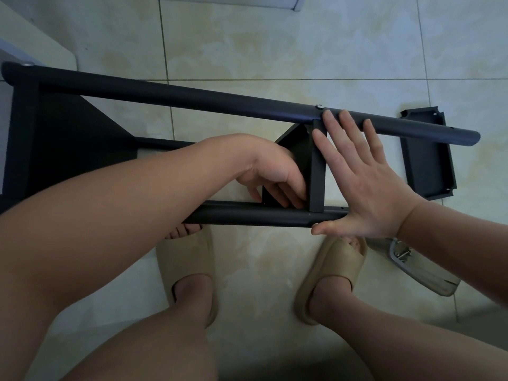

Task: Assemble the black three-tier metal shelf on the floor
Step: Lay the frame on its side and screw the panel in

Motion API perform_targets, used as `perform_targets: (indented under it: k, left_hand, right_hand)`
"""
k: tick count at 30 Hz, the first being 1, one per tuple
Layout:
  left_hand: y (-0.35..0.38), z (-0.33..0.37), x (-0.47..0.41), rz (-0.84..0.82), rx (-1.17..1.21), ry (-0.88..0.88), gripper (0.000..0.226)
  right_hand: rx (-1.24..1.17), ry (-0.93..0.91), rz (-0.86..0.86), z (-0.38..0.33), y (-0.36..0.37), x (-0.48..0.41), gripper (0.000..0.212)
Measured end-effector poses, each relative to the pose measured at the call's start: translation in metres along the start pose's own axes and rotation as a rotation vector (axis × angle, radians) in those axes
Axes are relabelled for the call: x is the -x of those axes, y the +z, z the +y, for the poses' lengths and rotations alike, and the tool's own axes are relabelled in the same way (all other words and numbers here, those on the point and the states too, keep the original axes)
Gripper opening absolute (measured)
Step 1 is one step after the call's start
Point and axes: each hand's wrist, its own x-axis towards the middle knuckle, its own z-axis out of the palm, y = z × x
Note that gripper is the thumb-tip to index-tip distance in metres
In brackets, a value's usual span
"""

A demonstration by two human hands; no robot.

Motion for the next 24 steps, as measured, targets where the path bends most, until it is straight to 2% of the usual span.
perform_targets:
  k: [8, 20, 24]
  left_hand:
    - [-0.0020, -0.0021, -0.0012, -0.017, 0.065, 0.024, 0.036]
    - [-0.0007, -0.0033, -0.0046, -0.017, 0.017, 0.045, 0.013]
    - [-0.0025, -0.0034, -0.0053, -0.040, 0.039, 0.039, 0.031]
  right_hand:
    - [-0.002, 0.004, -0.008, 0.0001, -0.0007, 0.0001, 0.129]
    - [-0.004, 0.013, -0.022, -0.0005, -0.0019, 0.0004, 0.130]
    - [-0.003, 0.017, -0.024, -0.0011, -0.0020, 0.0003, 0.131]
